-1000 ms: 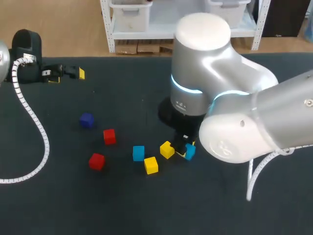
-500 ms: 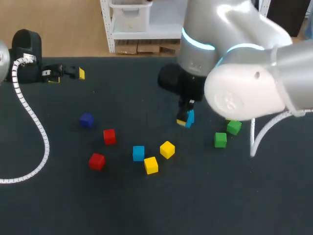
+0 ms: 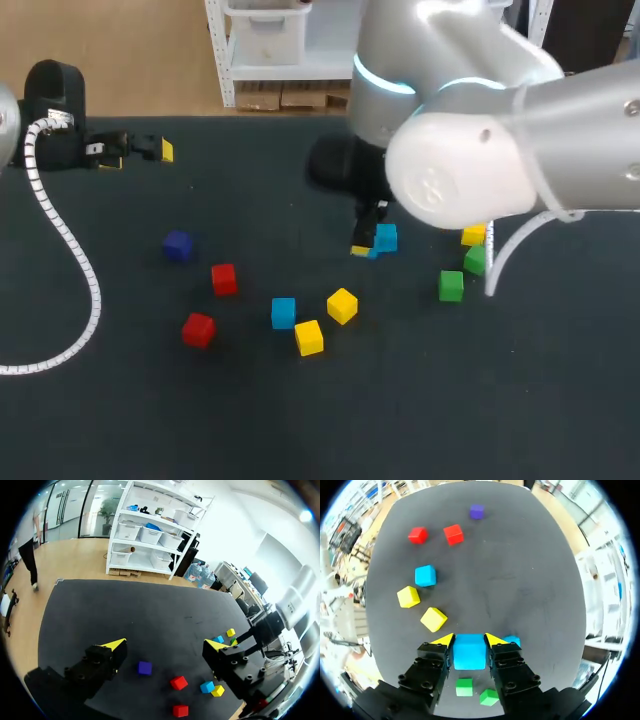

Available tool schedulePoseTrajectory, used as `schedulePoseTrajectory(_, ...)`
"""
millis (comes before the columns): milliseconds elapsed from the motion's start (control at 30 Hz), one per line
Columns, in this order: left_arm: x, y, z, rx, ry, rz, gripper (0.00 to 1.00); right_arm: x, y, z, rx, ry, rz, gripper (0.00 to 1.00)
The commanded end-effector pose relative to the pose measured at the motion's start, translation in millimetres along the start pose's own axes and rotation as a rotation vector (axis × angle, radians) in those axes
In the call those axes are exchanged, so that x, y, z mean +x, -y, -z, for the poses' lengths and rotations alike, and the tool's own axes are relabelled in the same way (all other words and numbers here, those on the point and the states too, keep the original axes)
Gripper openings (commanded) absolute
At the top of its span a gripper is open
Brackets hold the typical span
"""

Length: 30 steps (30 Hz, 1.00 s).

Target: Place the blue cubes, place green cubes on the blue cubes, place the yellow cubes on the green cubes, then place the red cubes on the yellow cubes, and place purple cube on the red cubes.

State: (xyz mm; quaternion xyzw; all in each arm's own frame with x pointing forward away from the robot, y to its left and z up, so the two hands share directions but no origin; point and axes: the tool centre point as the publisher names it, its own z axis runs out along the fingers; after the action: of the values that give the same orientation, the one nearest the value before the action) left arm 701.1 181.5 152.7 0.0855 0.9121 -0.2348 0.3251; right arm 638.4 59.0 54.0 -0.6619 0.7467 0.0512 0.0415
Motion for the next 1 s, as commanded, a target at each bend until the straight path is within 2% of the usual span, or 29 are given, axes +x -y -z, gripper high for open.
schedulePoseTrajectory(33, 1.8, -2.4, 1, 0.011, 0.007, -0.002, 1.00, -4, 10, -12, -0.008, -0.015, 0.029, 0.00)
schedulePoseTrajectory(233, 1.8, -2.4, 1, 0.011, 0.007, -0.002, 1.00, -4, 21, -25, -0.011, -0.021, 0.070, 0.00)
schedulePoseTrajectory(367, 1.8, -2.4, 1, 0.011, 0.007, -0.002, 1.00, -9, 30, -33, -0.034, -0.009, 0.083, 0.00)
schedulePoseTrajectory(433, 1.8, -2.4, 1, 0.011, 0.007, -0.002, 1.00, -12, 34, -36, -0.018, -0.016, 0.099, 0.00)
schedulePoseTrajectory(600, 1.8, -2.4, 1, 0.011, 0.007, -0.002, 1.00, -17, 41, -43, -0.019, -0.022, 0.083, 0.00)
schedulePoseTrajectory(800, 1.8, -2.4, 1, 0.011, 0.007, -0.002, 1.00, -18, 51, -53, -0.026, -0.045, 0.075, 0.00)
schedulePoseTrajectory(1000, 1.8, -2.4, 1, 0.011, 0.007, -0.002, 1.00, -9, 54, -60, -0.029, -0.072, 0.086, 0.00)
